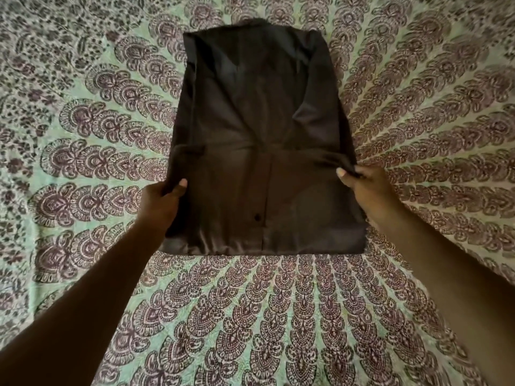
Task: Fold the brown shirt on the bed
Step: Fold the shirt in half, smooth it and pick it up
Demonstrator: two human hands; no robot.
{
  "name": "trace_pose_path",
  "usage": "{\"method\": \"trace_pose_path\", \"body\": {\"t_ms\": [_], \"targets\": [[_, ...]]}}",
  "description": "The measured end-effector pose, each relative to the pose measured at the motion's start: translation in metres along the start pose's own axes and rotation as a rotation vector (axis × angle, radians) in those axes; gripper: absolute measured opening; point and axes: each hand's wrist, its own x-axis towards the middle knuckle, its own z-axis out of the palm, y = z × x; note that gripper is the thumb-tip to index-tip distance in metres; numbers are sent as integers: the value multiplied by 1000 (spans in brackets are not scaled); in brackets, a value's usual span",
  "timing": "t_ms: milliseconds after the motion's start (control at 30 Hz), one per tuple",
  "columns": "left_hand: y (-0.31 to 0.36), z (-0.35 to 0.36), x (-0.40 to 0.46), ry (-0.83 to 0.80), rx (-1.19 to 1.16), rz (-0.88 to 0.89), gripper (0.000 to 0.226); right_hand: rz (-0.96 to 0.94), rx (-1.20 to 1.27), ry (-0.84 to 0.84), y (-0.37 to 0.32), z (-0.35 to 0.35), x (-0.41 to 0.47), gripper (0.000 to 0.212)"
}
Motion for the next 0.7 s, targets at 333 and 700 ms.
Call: {"method": "trace_pose_path", "body": {"t_ms": [333,700], "targets": [[-10,12,1,168,324,202,40,-139,-409,156,7,12,27,28],[-2,40,-25,4,917,919,66,-655,-928,4,-8,112,-63,67]]}}
